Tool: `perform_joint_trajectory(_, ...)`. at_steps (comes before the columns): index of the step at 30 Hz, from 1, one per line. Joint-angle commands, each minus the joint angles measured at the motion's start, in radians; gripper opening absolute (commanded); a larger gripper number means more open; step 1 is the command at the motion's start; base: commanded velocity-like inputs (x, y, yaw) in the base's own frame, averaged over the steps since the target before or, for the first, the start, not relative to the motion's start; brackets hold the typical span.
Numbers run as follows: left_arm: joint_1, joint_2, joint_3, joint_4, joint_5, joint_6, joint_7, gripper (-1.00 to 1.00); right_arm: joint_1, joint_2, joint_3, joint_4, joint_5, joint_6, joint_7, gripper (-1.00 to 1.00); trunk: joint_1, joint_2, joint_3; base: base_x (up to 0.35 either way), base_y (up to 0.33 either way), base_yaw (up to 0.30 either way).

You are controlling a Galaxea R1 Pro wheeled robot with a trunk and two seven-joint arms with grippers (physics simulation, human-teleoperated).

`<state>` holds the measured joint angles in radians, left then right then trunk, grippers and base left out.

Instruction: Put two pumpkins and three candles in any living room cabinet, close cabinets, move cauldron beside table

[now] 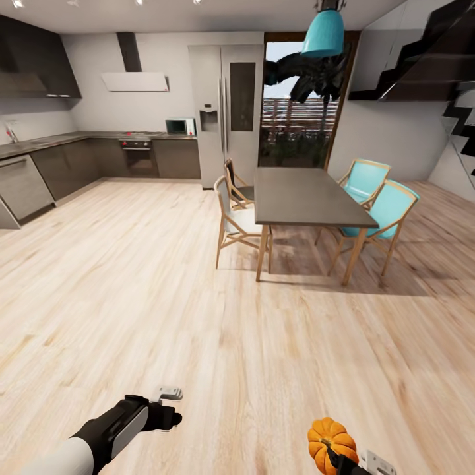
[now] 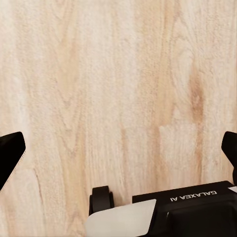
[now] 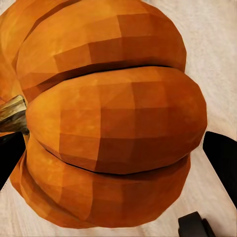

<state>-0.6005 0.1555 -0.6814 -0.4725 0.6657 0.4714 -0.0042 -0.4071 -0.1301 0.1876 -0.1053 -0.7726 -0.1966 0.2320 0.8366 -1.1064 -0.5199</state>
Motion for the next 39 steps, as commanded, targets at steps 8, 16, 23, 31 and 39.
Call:
perform_joint_trajectory(8, -0.001, 0.001, -0.004, -0.001, 0.002, 0.003, 0.0, 1.0, -0.001, 0.0, 0.006, 0.001, -0.01, -0.003, 0.004, -1.0, 0.001, -0.001, -0.001, 0.27, 0.0, 0.0)
perform_joint_trajectory(16, -0.001, 0.001, -0.004, -0.001, 0.002, 0.003, 0.0, 1.0, -0.001, 0.0, 0.006, 0.001, -0.011, -0.004, 0.004, -1.0, 0.001, -0.001, -0.001, 0.265, 0.0, 0.0)
perform_joint_trajectory(23, -0.001, 0.001, -0.004, -0.001, 0.002, 0.003, 0.0, 1.0, -0.001, -0.001, 0.006, 0.001, -0.014, -0.004, 0.004, -1.0, 0.001, -0.001, -0.001, 0.259, 0.0, 0.0)
perform_joint_trajectory(31, -0.001, 0.001, -0.004, -0.001, 0.002, 0.003, 0.0, 1.0, -0.001, 0.0, 0.006, 0.001, -0.016, -0.004, 0.004, -1.0, 0.001, -0.001, -0.001, 0.257, 0.0, -0.001)
perform_joint_trajectory(39, -0.001, 0.001, -0.004, -0.001, 0.002, 0.003, 0.0, 1.0, -0.001, -0.001, 0.006, 0.001, -0.016, -0.003, 0.004, -1.0, 0.001, -0.001, -0.001, 0.155, 0.0, -0.188)
